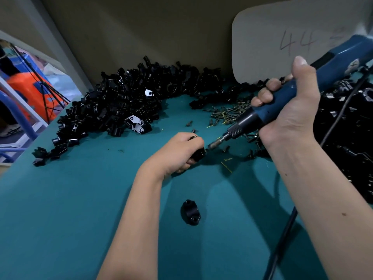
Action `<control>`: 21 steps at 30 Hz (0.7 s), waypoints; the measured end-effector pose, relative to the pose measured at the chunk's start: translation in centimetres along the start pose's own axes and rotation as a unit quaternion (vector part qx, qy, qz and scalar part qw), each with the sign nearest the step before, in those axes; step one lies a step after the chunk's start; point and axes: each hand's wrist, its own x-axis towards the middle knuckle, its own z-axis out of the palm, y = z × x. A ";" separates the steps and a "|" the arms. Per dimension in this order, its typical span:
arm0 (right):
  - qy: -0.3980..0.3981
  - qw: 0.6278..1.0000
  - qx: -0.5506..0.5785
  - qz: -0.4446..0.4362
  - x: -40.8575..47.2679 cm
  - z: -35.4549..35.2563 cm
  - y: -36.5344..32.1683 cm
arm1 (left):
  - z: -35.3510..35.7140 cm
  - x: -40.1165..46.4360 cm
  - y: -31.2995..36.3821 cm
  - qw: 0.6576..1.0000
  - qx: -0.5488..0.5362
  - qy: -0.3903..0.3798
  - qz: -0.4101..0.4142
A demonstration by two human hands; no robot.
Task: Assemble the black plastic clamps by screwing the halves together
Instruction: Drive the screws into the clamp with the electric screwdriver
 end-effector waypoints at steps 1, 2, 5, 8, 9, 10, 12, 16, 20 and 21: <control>-0.003 1.000 -0.004 0.002 -0.1 0.0 0.1 | 0.0 0.0 0.0 1.000 0.003 -0.001 0.000; -0.006 1.000 -0.008 0.003 -0.1 0.1 0.2 | 0.1 0.0 0.0 1.000 0.006 -0.001 0.000; -0.015 1.000 -0.013 0.000 -0.1 0.2 0.3 | 0.2 0.1 0.1 1.000 0.009 0.000 0.001; -0.028 0.999 -0.017 -0.010 -0.2 0.3 0.3 | 0.2 0.1 0.0 1.000 0.011 -0.004 -0.002; -0.032 0.999 -0.018 -0.013 -0.2 0.3 0.3 | 0.3 0.2 0.0 1.000 0.007 -0.006 -0.004; -0.035 0.999 -0.018 -0.016 -0.2 0.4 0.3 | 0.3 0.2 0.0 1.000 0.001 -0.007 -0.006; -0.039 0.999 -0.021 -0.023 -0.3 0.5 0.4 | 0.3 0.2 -0.1 1.000 -0.007 -0.006 -0.008; -0.041 0.999 -0.023 -0.027 -0.4 0.6 0.4 | 0.4 0.1 -0.1 1.000 -0.016 -0.005 -0.006; -0.039 0.999 -0.022 -0.028 -0.5 0.6 0.5 | 0.4 0.0 -0.1 0.999 -0.030 -0.008 -0.011; -0.040 0.999 -0.020 -0.028 -0.6 0.7 0.6 | 0.3 0.0 -0.1 0.999 -0.033 -0.008 -0.013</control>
